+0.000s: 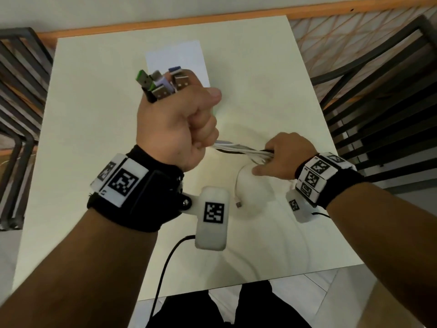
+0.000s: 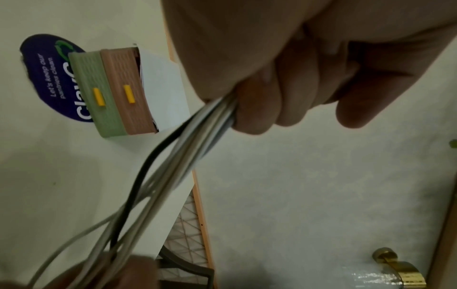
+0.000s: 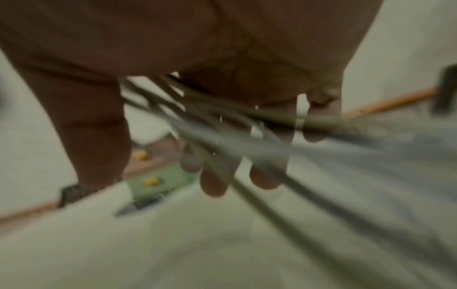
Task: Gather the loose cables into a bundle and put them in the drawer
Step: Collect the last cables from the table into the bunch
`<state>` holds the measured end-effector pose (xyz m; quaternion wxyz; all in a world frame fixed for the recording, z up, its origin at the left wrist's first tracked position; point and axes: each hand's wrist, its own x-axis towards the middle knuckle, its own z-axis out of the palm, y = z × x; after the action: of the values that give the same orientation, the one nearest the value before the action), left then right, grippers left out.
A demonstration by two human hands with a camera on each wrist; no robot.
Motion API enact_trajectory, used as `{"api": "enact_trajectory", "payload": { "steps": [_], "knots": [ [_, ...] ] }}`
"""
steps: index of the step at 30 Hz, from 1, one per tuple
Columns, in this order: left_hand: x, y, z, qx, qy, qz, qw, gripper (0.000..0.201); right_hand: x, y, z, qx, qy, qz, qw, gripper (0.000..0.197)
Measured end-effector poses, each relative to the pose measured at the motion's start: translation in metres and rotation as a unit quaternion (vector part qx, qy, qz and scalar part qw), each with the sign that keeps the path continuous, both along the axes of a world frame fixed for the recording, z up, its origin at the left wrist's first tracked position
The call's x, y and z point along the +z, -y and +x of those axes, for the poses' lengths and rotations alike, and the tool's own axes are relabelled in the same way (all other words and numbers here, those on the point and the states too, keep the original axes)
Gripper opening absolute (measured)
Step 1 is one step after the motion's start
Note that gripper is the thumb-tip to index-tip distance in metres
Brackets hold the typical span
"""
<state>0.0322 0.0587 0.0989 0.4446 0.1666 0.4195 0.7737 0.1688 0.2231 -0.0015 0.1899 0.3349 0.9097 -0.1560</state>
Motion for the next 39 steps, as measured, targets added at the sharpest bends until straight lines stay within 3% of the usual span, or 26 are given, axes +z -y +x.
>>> {"api": "enact_trajectory", "payload": {
  "steps": [2, 4, 6, 9, 12, 17, 22, 24, 26, 27, 30, 33, 34, 35, 36, 37, 38, 39],
  "knots": [
    [0.0, -0.003, 0.006, -0.003, 0.002, -0.005, 1.0, 0.036, 0.028, 0.019, -0.009, 0.078, -0.07, 0.018, 0.994, 0.041],
    [0.0, -0.007, 0.015, -0.009, -0.005, -0.011, 1.0, 0.037, 0.051, 0.041, -0.015, 0.12, -0.166, -0.051, 0.977, 0.032],
    [0.0, -0.008, 0.019, -0.005, -0.011, -0.018, 1.0, 0.041, 0.062, 0.056, -0.021, 0.106, -0.26, -0.155, 0.947, 0.029],
    [0.002, -0.008, 0.019, -0.004, -0.002, -0.016, 1.0, 0.042, 0.058, 0.064, -0.031, 0.053, -0.299, -0.253, 0.918, 0.042],
    [0.002, -0.006, 0.025, -0.005, -0.033, -0.025, 0.999, 0.041, 0.032, 0.063, -0.035, 0.036, -0.285, -0.321, 0.902, 0.039],
    [0.0, 0.004, 0.03, -0.022, -0.051, -0.016, 0.998, 0.043, -0.015, 0.037, -0.014, -0.036, -0.172, -0.246, 0.953, 0.043],
    [-0.005, 0.012, 0.034, -0.039, -0.062, -0.027, 0.997, 0.044, -0.04, 0.029, 0.002, -0.064, -0.056, -0.236, 0.968, 0.047],
    [-0.005, 0.016, 0.029, -0.026, -0.038, -0.019, 0.999, 0.045, -0.047, 0.022, 0.008, -0.09, -0.048, -0.365, 0.925, 0.046],
    [-0.006, 0.018, 0.019, -0.005, -0.022, -0.021, 1.0, 0.047, -0.051, 0.016, 0.016, -0.155, -0.09, -0.512, 0.84, 0.04],
    [-0.006, 0.019, 0.016, 0.002, -0.017, -0.022, 1.0, 0.048, -0.052, 0.013, 0.018, -0.173, -0.107, -0.544, 0.814, 0.051],
    [-0.006, 0.021, 0.014, 0.013, -0.017, -0.037, 0.999, 0.048, -0.056, 0.009, 0.018, -0.195, -0.152, -0.577, 0.778, 0.093],
    [-0.007, 0.025, 0.013, 0.019, -0.02, -0.063, 0.998, 0.039, -0.06, 0.01, 0.012, -0.305, -0.153, -0.632, 0.696, 0.097],
    [-0.007, 0.027, 0.012, 0.022, -0.015, -0.064, 0.998, 0.04, -0.058, 0.013, 0.009, -0.326, -0.153, -0.604, 0.711, 0.084],
    [-0.008, 0.028, 0.01, 0.025, -0.01, -0.064, 0.998, 0.041, -0.056, 0.017, 0.006, -0.317, -0.15, -0.536, 0.768, 0.06],
    [-0.01, 0.029, 0.009, 0.028, -0.006, -0.066, 0.997, 0.042, -0.057, 0.019, 0.003, -0.242, -0.135, -0.422, 0.863, 0.033],
    [-0.012, 0.03, 0.008, 0.028, -0.005, -0.068, 0.997, 0.042, -0.055, 0.022, 0.001, -0.12, -0.105, -0.303, 0.939, 0.016],
    [-0.014, 0.031, 0.008, 0.024, -0.004, -0.069, 0.997, 0.042, -0.056, 0.025, -0.002, 0.003, -0.07, -0.221, 0.973, 0.015],
    [-0.016, 0.032, 0.009, 0.017, -0.004, -0.068, 0.998, 0.042, -0.057, 0.028, -0.006, 0.085, -0.044, -0.185, 0.978, 0.018]
  ]
}}
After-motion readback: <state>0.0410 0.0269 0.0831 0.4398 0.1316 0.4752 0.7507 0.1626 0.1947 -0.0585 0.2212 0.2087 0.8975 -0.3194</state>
